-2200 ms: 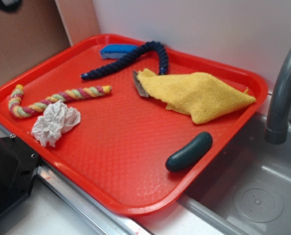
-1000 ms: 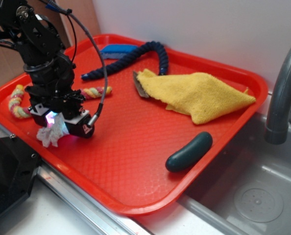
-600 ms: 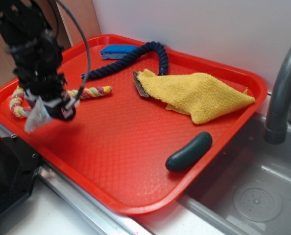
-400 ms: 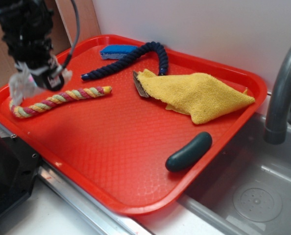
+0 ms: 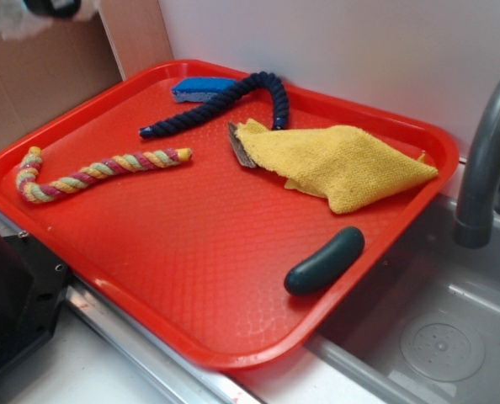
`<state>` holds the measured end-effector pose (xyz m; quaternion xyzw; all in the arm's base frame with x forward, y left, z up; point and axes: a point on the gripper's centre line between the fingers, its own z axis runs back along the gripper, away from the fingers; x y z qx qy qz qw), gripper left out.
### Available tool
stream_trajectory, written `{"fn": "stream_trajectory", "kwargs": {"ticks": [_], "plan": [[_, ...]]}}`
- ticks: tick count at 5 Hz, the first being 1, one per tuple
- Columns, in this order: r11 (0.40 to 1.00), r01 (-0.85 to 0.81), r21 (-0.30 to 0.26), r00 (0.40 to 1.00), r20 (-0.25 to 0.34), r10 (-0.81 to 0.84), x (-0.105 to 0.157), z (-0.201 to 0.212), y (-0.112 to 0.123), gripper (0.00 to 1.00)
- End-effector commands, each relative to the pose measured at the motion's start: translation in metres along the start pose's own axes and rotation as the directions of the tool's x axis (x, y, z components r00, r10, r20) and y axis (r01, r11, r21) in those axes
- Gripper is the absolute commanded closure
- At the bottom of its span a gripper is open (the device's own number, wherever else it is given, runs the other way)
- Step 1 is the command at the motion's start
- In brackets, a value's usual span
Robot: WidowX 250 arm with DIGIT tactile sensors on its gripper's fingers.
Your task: Grab the white paper.
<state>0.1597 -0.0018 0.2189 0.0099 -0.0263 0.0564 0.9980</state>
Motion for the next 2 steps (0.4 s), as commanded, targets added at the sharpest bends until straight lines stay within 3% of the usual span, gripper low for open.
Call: {"fn": "stream_trajectory", "kwargs": {"ticks": [1, 2], "plan": [[0.999, 0.035, -0.04, 0.997, 0.076, -0.032, 0.021, 0.0346, -0.019, 1.0], [0.998, 0.056, -0.041, 0.995, 0.086, -0.052, 0.0252, 0.0302, -0.0191, 1.0]]}}
